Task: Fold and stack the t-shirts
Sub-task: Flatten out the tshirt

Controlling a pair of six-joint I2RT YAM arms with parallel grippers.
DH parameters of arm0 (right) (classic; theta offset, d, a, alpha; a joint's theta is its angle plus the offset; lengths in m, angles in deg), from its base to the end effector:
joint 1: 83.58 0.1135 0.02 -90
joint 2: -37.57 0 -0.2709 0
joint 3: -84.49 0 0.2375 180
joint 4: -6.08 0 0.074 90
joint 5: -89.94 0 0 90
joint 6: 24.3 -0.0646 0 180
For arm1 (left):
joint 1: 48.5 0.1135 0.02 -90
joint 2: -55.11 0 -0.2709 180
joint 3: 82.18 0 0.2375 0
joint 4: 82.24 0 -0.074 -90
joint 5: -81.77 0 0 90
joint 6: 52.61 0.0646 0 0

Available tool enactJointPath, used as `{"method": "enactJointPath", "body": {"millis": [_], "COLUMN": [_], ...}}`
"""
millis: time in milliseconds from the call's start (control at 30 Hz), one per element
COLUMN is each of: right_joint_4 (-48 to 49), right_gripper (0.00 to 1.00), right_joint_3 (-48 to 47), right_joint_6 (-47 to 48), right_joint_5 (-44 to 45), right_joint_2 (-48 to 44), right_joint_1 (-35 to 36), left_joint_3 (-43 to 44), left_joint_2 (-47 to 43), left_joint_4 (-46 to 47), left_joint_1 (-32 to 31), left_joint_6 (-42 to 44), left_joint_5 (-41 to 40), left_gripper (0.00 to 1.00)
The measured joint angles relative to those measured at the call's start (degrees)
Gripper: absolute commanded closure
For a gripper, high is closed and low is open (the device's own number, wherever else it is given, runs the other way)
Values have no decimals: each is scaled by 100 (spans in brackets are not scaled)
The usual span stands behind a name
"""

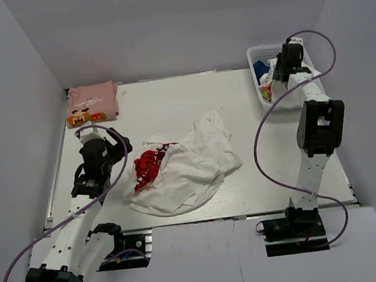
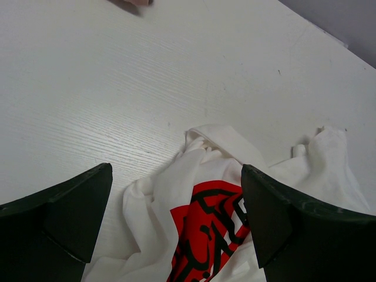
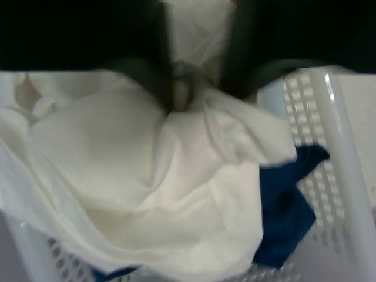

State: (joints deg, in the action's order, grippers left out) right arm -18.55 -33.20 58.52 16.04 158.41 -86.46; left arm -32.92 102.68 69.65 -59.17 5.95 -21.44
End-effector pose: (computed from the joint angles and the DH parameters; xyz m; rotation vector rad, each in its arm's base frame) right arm 0.5148 -0.0438 0.2696 0.3517 2.0132 -0.2417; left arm 0.1965 -0.0220 0.2595 -0.5070 1.9620 -0.2316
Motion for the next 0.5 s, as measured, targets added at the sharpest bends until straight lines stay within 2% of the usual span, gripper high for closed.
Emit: {"method": "enactJointPath", "body": {"millis": [33, 133, 233, 367, 500], "right_joint_4": [-35, -289, -431, -55, 476], "right_gripper": [10, 10, 10, 10, 10], "right_joint_3": [264, 1266, 1906, 2608, 3519], "right_joint_6": [-70, -101, -146, -175, -380], "right_joint_5": [-136, -656, -1062, -1495, -1873], "right_joint_2": [-111, -925, -2114, -3746, -4334], "right_joint_1": [7, 55, 297, 1152, 1978], "left_joint_3": [0, 0, 0, 2, 4], "left_joint_2": [0, 0, 0, 39, 149], "left_joint_4": [0, 2, 2, -57, -227], "left_joint_1": [0, 0, 0, 0, 0], "left_joint_6": [0, -9, -48, -105, -133], "left_joint_5": [-4, 26, 59, 85, 195], "left_gripper": [0, 0, 0, 0, 0]}}
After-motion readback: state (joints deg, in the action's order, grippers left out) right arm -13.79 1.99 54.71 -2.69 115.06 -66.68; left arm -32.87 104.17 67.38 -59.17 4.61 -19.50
